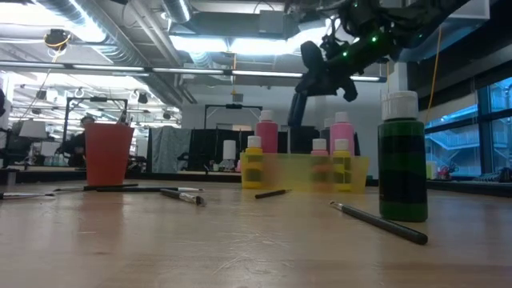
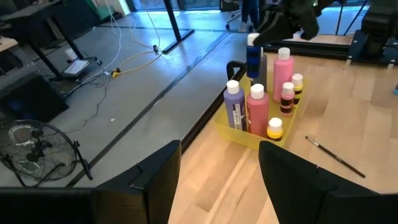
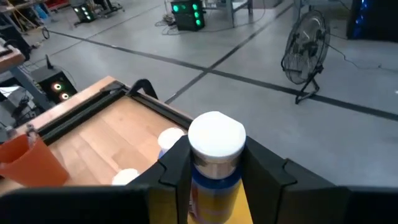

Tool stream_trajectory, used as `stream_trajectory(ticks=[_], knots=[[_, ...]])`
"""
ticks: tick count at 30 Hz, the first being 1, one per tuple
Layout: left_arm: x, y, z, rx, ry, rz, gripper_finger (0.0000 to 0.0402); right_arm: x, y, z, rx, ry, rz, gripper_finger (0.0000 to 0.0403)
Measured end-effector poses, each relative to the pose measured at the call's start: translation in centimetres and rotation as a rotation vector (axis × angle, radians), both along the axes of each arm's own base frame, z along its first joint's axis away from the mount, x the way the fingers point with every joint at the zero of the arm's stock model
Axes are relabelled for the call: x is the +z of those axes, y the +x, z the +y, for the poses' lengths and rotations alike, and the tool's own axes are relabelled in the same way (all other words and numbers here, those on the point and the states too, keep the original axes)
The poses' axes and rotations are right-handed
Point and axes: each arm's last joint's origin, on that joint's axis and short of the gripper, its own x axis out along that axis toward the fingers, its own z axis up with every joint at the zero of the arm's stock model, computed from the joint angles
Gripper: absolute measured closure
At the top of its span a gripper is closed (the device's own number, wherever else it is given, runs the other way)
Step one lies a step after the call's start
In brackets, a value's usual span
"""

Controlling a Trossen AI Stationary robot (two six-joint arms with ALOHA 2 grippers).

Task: Pick & Place Paint Supplies
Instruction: Put the small dark blue paint bottle into the yellow bin

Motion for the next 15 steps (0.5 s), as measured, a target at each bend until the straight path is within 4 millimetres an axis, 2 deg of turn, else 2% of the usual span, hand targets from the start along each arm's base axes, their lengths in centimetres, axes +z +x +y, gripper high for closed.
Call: stream_trajectory(ticks=[6,10,15], knots=[[0.0,0.2,0.0,0.003,-0.007,0.000,0.0190,-1.0,1.1,0.3,0.026,-0.007,0.009,0.0295],[-0.3,0.5,0.0,0.007,-0.014,-0.004,0.0190,-0.1,1.8,1.3,0.032,-0.067,0.044,0.0295],[-1.3,1.1,0.0,0.015,-0.031,0.014,0.0190,1.1,2.1,1.4,0.001,-0.060,0.089,0.0295]])
